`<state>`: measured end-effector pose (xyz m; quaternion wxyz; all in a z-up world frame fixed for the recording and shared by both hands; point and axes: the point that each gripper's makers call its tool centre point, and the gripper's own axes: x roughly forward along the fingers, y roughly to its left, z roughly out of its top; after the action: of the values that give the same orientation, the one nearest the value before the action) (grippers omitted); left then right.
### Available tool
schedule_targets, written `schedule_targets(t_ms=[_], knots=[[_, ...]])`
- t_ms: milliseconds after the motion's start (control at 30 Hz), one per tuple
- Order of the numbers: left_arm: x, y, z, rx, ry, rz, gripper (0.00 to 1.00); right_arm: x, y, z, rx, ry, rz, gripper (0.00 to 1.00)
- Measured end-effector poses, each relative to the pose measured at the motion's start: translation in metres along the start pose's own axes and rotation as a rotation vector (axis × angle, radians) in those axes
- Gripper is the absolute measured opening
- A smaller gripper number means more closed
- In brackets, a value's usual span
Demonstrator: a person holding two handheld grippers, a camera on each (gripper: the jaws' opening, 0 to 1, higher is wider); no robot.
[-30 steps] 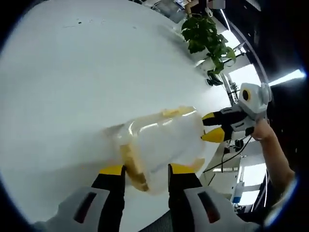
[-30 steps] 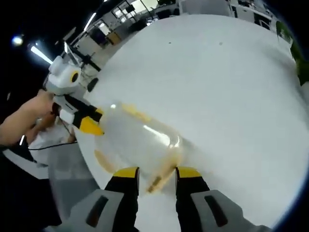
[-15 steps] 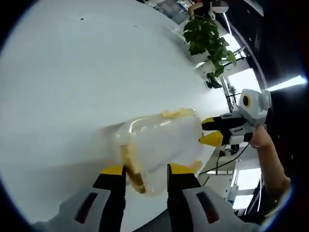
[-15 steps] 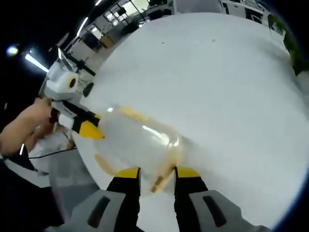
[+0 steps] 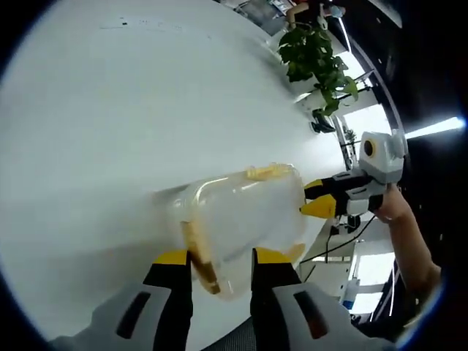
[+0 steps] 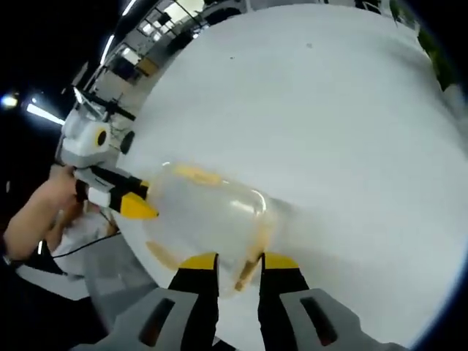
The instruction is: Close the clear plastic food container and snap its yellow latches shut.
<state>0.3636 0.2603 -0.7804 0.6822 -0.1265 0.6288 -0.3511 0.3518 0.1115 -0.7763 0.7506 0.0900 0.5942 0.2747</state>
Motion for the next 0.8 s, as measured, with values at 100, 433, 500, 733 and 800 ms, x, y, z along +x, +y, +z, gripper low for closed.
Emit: schedule_targets(t_ms=[100,433,500,733,800], knots=[[0.0,0.003,0.001,-0.004,-0.002,0.004,0.29,0.0,0.0,-0.002,0.012,-0.004,0.006,0.19],[0.001,0.004,0.005,0.033,-0.009,0.013,0.33,-0.003,0.003,-0.004,0.024,-0.074,0.039,0.21],[0.002,0.002,0.004,0.061,-0.007,0.016,0.34,-0.004,0.003,-0.004,0.024,-0.086,0.037,0.22],[0.002,-0.006,-0.001,0.079,-0.007,0.029,0.39,-0.007,0.004,-0.003,-0.052,-0.127,0.038,0.21],[0.002,-0.012,-0.002,0.101,-0.017,0.024,0.43,-0.008,0.005,-0.002,-0.052,-0.132,0.042,0.21]])
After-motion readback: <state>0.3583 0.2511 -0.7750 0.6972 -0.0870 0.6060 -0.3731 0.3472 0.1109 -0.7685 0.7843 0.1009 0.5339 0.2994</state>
